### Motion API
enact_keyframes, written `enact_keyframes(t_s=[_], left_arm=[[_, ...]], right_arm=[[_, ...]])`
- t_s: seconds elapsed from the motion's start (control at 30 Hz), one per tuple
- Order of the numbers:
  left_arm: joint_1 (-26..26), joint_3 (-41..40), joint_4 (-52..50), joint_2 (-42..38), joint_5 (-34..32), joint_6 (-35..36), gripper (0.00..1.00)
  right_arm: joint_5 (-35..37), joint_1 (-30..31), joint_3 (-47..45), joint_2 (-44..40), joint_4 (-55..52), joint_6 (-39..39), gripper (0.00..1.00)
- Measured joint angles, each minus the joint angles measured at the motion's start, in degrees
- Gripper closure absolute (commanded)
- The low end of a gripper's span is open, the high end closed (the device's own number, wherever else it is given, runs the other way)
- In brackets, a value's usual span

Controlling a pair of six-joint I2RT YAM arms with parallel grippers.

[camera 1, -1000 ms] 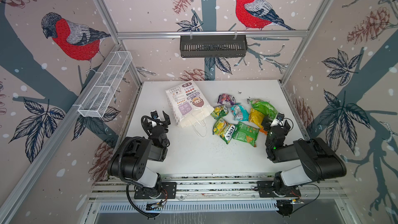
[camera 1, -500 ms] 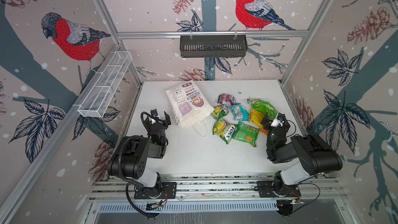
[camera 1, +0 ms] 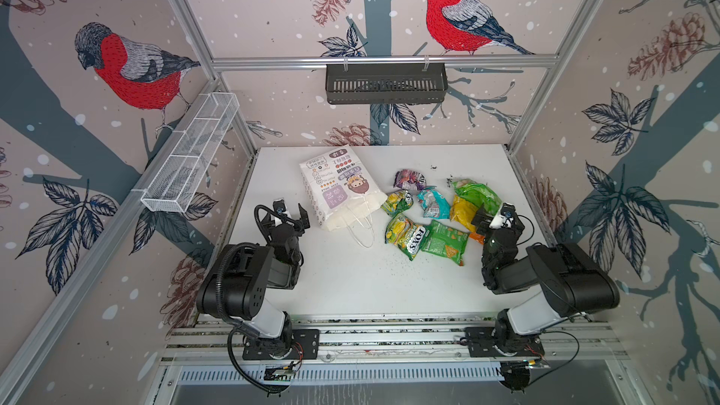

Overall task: Take the snacks out of the paper bag
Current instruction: Reset both arms

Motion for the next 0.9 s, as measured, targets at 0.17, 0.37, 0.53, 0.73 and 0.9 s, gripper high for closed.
enact_keyframes(t_s=[0.17, 0.37, 0.53, 0.73, 0.9], left_arm=[[0.0, 0.0, 0.02, 0.02, 0.0, 0.04, 0.01], [0.0, 0.0, 0.02, 0.04, 0.0, 0.04, 0.01], [0.0, 0.0, 0.02, 0.04, 0.0, 0.04, 0.01], [0.0, 0.0, 0.11, 0.04, 0.02, 0.04, 0.01], [0.0, 0.0, 0.2, 0.04, 0.02, 0.07, 0.01]], right_arm=[[0.0, 0.0, 0.0, 0.0, -0.2, 0.0, 0.0], [0.0, 0.0, 0.04, 0.0, -0.24, 0.0, 0.0], [0.0, -0.02, 0.04, 0.0, -0.42, 0.0, 0.0], [-0.07, -0.33, 0.33, -0.02, -0.59, 0.02, 0.0], [-0.74, -0.87, 0.85, -0.07, -1.11, 0.2, 0.0]])
